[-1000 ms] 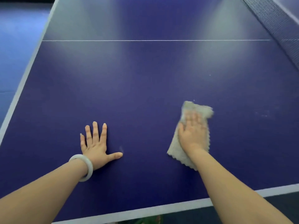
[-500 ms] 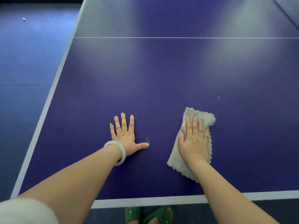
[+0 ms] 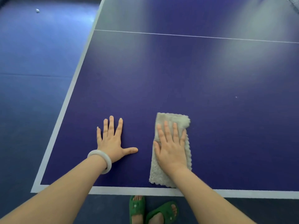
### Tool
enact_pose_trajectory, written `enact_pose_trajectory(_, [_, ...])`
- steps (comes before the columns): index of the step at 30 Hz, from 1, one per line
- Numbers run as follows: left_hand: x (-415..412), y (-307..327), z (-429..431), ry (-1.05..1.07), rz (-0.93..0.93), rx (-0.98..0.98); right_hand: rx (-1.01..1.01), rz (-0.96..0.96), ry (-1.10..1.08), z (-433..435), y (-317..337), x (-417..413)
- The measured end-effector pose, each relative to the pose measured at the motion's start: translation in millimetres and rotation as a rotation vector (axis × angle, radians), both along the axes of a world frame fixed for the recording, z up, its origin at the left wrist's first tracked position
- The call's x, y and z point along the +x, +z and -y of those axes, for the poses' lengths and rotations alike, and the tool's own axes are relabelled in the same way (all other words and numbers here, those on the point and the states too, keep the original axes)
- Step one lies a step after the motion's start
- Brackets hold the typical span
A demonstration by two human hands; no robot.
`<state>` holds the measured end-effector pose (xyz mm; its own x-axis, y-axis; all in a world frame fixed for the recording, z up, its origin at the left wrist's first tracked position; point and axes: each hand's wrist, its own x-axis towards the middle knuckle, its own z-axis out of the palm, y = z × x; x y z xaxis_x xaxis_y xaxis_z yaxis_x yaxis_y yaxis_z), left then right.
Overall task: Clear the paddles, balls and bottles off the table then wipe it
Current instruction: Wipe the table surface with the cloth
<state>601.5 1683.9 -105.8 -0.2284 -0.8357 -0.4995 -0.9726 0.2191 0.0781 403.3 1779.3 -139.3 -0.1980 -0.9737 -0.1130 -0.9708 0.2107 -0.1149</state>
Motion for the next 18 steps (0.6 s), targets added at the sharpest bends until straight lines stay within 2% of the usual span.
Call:
enact_pose_trajectory(2, [-0.2, -2.1, 0.9, 0.0, -0.007, 0.015, 0.038, 0.011, 0.147, 20.6, 0.2, -13.6])
enact_pose_trajectory(3, [-0.8, -2.9, 1.3, -0.002, -0.003, 0.021, 0.041, 0.015, 0.112, 31.7, 0.9, -29.6])
enact_pose_trajectory(7, [-0.9, -4.8, 1.8, -0.004, 0.014, 0.015, 0.111, 0.075, -0.557, 42.0, 4.9, -104.4])
enact_pose_trajectory(9, [-1.5, -4.6, 1.4, -0.005, 0.024, 0.021, 0.083, 0.098, -0.686, 23.1, 7.4, -96.8])
enact_pose_trajectory(12, [-2.3, -3.5, 3.0, -0.003, 0.029, 0.037, 0.016, 0.03, -0.54, 7.4, 1.9, -24.3])
enact_pose_trajectory(15, [-1.8, -1.2, 2.7, -0.011, 0.028, 0.058, 0.005, 0.037, -0.131, 15.2, 0.2, 30.0])
enact_pose_trajectory(17, [-2.0, -0.9, 2.0, -0.01, 0.02, 0.048, 0.04, 0.027, 0.07, 26.6, 3.3, 15.5])
enact_pose_trajectory(18, [-2.1, -1.1, 2.3, -0.01, 0.016, 0.043, 0.045, 0.015, 0.052, 31.3, 3.8, -3.0])
